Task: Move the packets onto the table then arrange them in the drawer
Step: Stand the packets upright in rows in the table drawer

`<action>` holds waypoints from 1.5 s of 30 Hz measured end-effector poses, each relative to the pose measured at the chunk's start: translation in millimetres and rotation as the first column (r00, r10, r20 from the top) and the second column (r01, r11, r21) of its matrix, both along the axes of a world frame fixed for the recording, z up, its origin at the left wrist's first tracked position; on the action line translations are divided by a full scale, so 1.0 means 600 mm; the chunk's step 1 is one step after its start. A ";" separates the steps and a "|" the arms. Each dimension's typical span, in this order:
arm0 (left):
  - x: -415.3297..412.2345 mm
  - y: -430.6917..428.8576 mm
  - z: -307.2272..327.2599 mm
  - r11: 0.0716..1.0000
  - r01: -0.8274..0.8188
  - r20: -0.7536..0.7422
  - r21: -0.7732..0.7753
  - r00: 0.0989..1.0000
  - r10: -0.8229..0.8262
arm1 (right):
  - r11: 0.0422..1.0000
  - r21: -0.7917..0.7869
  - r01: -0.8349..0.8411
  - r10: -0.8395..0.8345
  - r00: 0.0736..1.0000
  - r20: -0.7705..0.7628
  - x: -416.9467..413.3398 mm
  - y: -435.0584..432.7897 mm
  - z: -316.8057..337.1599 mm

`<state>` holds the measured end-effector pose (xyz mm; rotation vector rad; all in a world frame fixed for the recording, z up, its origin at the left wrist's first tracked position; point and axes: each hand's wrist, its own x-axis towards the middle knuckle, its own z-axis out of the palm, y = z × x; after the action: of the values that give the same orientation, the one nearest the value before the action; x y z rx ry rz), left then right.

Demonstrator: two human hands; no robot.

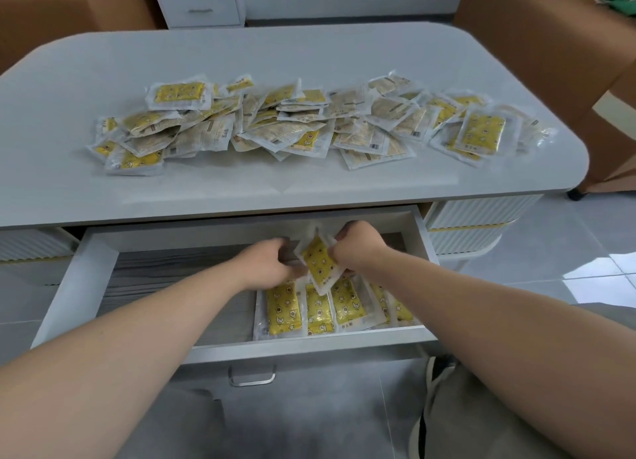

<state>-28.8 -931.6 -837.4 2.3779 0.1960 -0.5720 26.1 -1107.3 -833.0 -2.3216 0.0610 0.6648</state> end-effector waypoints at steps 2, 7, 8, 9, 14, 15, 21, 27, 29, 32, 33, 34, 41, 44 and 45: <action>0.010 0.009 0.011 0.980 -0.151 -0.046 -0.132 0.988 0.147 | 0.986 0.148 0.081 -0.068 0.994 -0.089 -0.010 0.003 0.024; 0.010 0.050 0.040 0.883 -0.345 -0.314 -0.318 0.917 0.245 | 0.932 0.352 0.087 0.080 0.898 -0.433 -0.046 0.016 0.054; 0.008 0.059 0.043 0.910 -0.307 -0.326 -0.280 0.922 0.210 | 0.938 0.346 0.018 0.152 0.876 -0.457 -0.052 0.019 0.057; 0.005 0.066 0.047 0.935 -0.265 -0.335 -0.236 0.925 0.177 | 0.944 0.322 -0.072 0.218 0.868 -0.446 -0.055 0.020 0.059; -0.018 0.087 0.035 0.999 -0.032 -0.370 0.030 0.928 0.041 | 0.934 0.145 -0.327 0.352 0.913 -0.207 -0.045 0.017 0.063; -0.024 0.088 0.026 0.995 0.009 -0.351 0.100 0.936 0.027 | 0.931 0.152 -0.331 0.357 0.913 -0.197 -0.041 0.016 0.065; -0.047 0.097 -0.030 0.925 0.104 -0.149 0.366 0.988 -0.052 | 0.889 0.059 -0.454 0.455 0.890 -0.005 -0.030 0.012 0.086; -0.058 0.074 -0.020 0.727 0.248 -0.098 0.641 0.965 -0.243 | 0.880 0.048 -0.473 0.464 0.877 0.128 -0.020 -0.003 0.127; -0.057 0.054 -0.003 0.661 0.284 -0.117 0.694 0.951 -0.286 | 0.886 0.055 -0.460 0.448 0.880 0.158 -0.014 -0.010 0.141; -0.047 0.014 0.044 0.670 0.300 -0.102 0.679 0.942 -0.319 | 0.897 0.069 -0.437 0.418 0.888 0.192 0.001 -0.021 0.161; -0.043 0.002 0.067 0.699 0.263 -0.045 0.665 0.949 -0.313 | 0.902 0.079 -0.424 0.402 0.894 0.199 0.006 -0.025 0.168; -0.039 -0.007 0.092 0.734 0.200 0.038 0.649 0.955 -0.294 | 0.907 0.082 -0.412 0.388 0.897 0.211 0.012 -0.029 0.174; -0.015 0.009 0.186 0.879 -0.205 0.652 0.430 0.745 -0.145 | 0.954 0.019 -0.299 0.279 0.911 0.303 0.053 -0.053 0.202; 0.002 0.024 0.177 0.907 -0.246 0.795 0.342 0.591 -0.140 | 0.964 -0.065 -0.258 0.262 0.880 0.395 0.068 -0.059 0.203; 0.007 0.028 0.172 0.905 -0.251 0.817 0.344 0.555 -0.156 | 0.966 -0.099 -0.240 0.259 0.867 0.425 0.074 -0.061 0.202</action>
<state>-24.4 -914.8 -734.2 2.7688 -0.0628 0.7768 70.4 -1143.7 -712.0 -2.4893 -0.4434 0.2485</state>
